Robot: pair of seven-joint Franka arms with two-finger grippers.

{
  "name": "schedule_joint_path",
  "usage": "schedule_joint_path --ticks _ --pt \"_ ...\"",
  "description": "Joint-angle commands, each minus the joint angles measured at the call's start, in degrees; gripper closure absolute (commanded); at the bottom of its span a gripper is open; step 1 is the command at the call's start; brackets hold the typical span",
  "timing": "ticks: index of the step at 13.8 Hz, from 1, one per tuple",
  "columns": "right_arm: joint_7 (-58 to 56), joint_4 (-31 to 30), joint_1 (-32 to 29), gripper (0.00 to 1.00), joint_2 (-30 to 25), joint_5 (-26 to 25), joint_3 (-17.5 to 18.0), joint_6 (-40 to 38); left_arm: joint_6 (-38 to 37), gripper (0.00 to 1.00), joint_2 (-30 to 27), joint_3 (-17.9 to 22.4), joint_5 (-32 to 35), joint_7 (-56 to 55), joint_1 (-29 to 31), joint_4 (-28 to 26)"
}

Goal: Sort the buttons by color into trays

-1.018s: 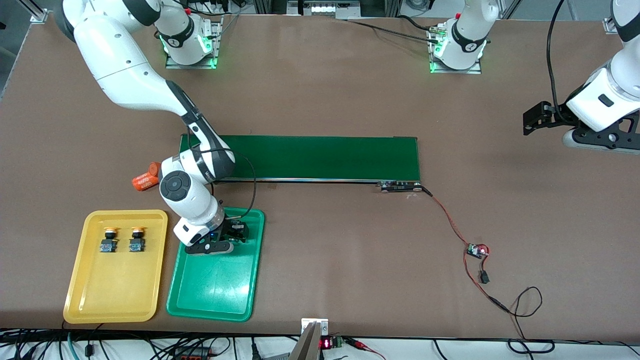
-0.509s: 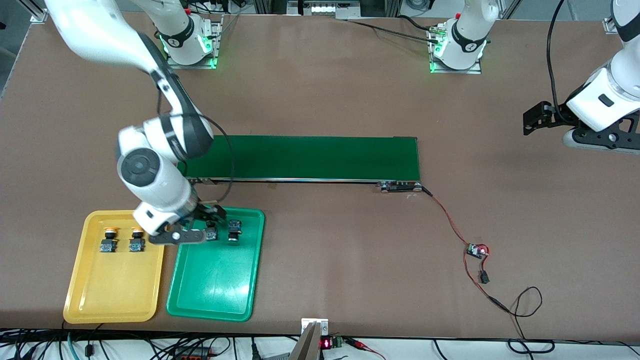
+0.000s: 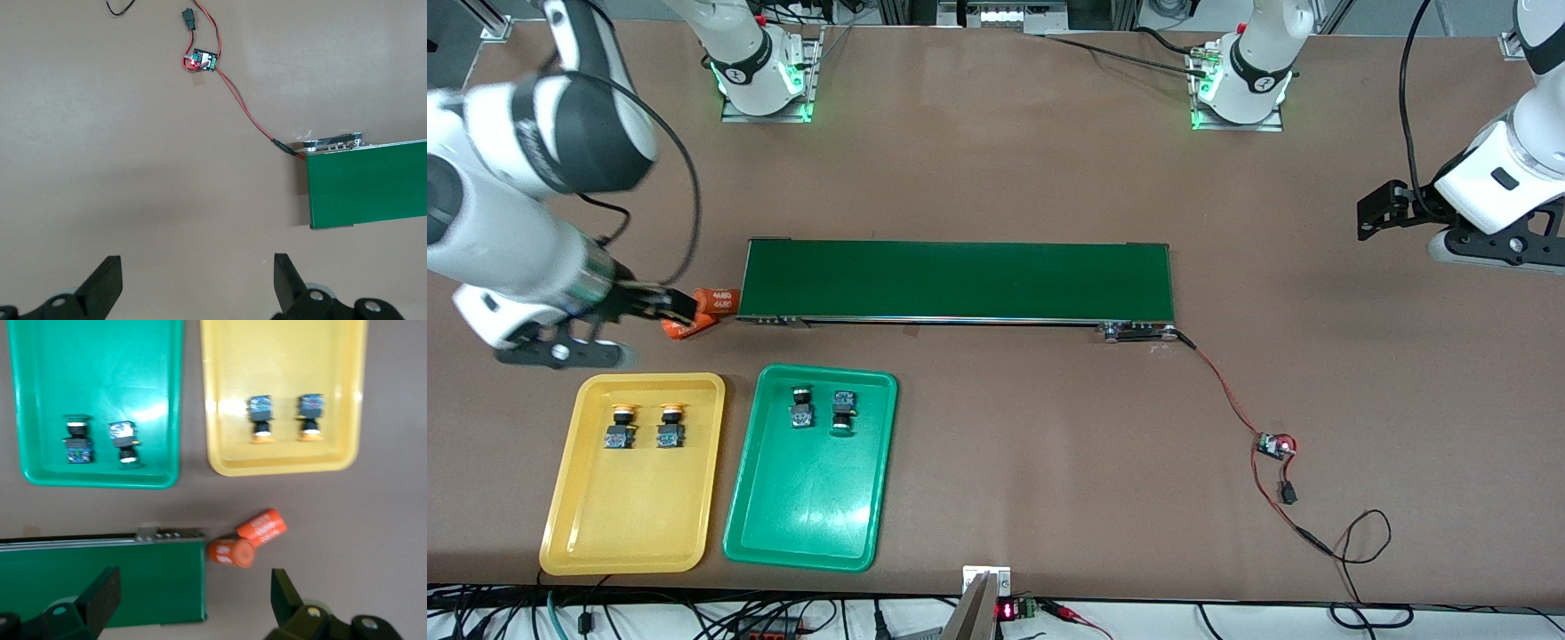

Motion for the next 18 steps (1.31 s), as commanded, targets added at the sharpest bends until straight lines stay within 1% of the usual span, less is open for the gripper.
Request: schedule_joint_path --ticks 1,3,4,6,7,8,12,18 --pt "-4.48 -7.26 0.29 0.00 -8.06 3.80 -5.03 0.22 -1.26 0.00 0.54 -0.18 -1.21 1.23 0.46 1.65" --pt "-9.23 -9.20 0.46 0.00 -11.67 4.61 -9.08 -0.74 -1.26 0.00 0.54 -0.18 -1.21 1.23 0.46 1.65" --pt "-9.86 -8.95 0.46 0.00 -12.56 5.22 -10.49 -3.10 -1.26 0.00 0.62 -0.18 -1.21 1.23 0.46 1.56" --pt "-11.96 -8.95 0.29 0.00 -13.71 6.36 -12.78 -5.75 -1.26 0.00 0.54 -0.18 -1.21 1.23 0.46 1.56" --pt "-16.16 -8.95 0.37 0.00 -13.80 6.63 -13.40 -5.76 -1.26 0.00 0.54 -0.10 -1.21 1.31 0.46 1.56" --pt "-17.76 -8.95 0.37 0.00 -13.80 6.72 -13.41 -5.67 -1.26 0.00 0.62 -0.10 -1.21 1.32 0.46 1.56" --pt "-17.69 -9.03 0.37 0.00 -13.36 6.81 -13.41 -5.84 -1.26 0.00 0.54 -0.18 -1.21 1.32 0.46 1.56" --pt "-17.60 -8.77 0.20 0.00 -13.18 6.72 -12.53 -8.65 -1.35 0.00 0.54 -0.10 -1.21 1.32 0.55 1.56"
